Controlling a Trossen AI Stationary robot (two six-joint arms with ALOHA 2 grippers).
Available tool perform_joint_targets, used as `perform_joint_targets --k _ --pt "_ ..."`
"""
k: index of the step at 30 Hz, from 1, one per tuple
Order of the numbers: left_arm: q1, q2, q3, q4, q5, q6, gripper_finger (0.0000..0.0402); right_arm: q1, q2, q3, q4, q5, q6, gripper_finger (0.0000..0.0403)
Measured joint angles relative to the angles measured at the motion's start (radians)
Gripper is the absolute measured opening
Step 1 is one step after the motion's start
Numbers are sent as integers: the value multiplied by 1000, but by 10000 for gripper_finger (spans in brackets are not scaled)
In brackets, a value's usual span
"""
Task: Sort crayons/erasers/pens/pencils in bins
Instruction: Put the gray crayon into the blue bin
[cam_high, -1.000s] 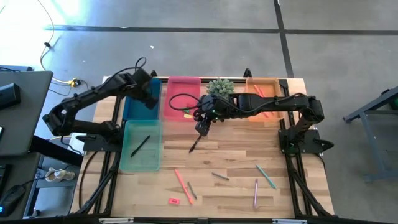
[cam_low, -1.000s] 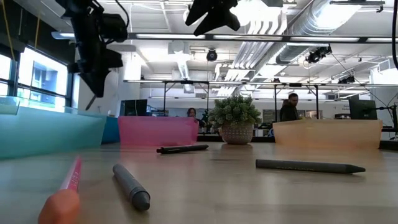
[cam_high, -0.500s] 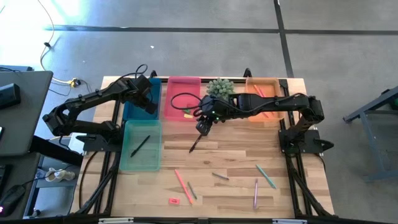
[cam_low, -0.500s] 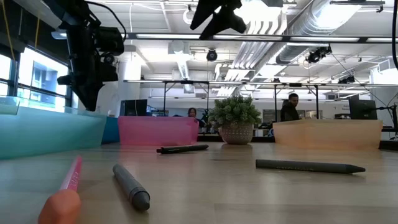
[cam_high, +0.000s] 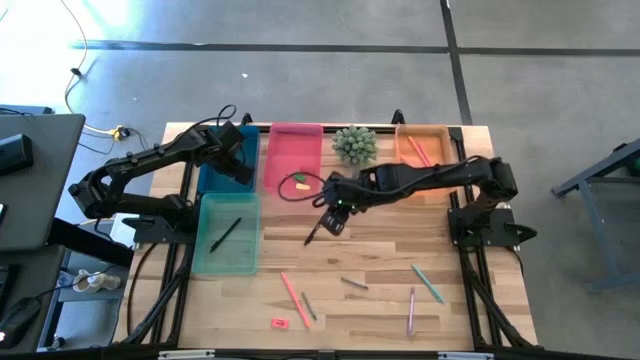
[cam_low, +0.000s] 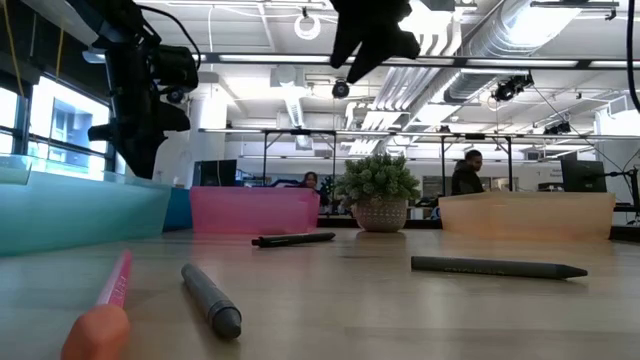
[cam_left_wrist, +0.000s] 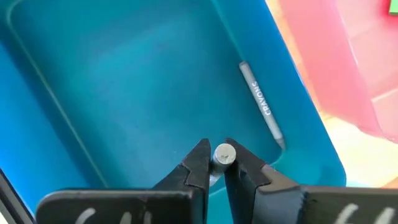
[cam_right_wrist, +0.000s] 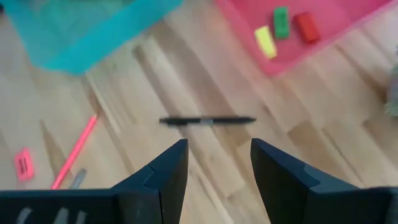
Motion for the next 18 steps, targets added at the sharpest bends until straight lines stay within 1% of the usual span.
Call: perform_joint_targets --k 3,10,13,18 --pt "0 0 0 0 -1 0 21 29 11 0 -25 -26 -4 167" --pt "0 2 0 2 -5 34 25 84 16 0 -83 -17 23 167" --pt "0 2 0 2 -6 47 42 100 16 0 -99 -14 22 167" --pt "-1 2 0 3 -8 47 91 109 16 0 -128 -14 21 167"
